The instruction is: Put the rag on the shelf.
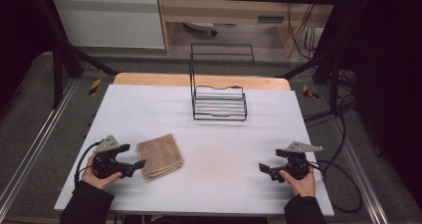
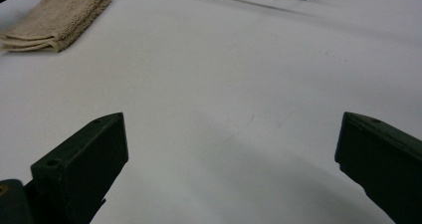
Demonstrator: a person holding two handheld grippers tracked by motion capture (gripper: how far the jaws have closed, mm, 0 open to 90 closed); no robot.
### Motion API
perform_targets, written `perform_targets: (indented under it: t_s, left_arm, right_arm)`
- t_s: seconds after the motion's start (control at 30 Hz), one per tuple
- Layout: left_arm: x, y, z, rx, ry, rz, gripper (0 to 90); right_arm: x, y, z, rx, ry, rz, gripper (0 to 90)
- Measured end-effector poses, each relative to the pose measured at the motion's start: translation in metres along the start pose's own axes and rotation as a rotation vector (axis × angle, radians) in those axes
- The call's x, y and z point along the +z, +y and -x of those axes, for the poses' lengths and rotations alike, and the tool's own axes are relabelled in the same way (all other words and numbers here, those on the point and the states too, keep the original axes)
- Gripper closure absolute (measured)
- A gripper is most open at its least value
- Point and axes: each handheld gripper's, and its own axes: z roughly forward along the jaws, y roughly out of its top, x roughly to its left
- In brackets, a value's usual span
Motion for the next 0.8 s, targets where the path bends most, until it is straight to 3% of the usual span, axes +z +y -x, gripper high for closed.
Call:
perform_targets:
  t_s: [0.47, 0.8]
  left_arm:
    - [0.004, 0.005, 0.008, 0.014, -0.007, -0.019, 8.7]
    - [0.008, 0.013, 0.021, 0.028, -0.007, -0.033, 9.6]
  right_arm:
    - [-0.001, 0.0, 0.0, 0.003, -0.011, -0.001, 0.7]
    - [-0.001, 0.0, -0.002, -0.004, -0.023, -0.008, 0.6]
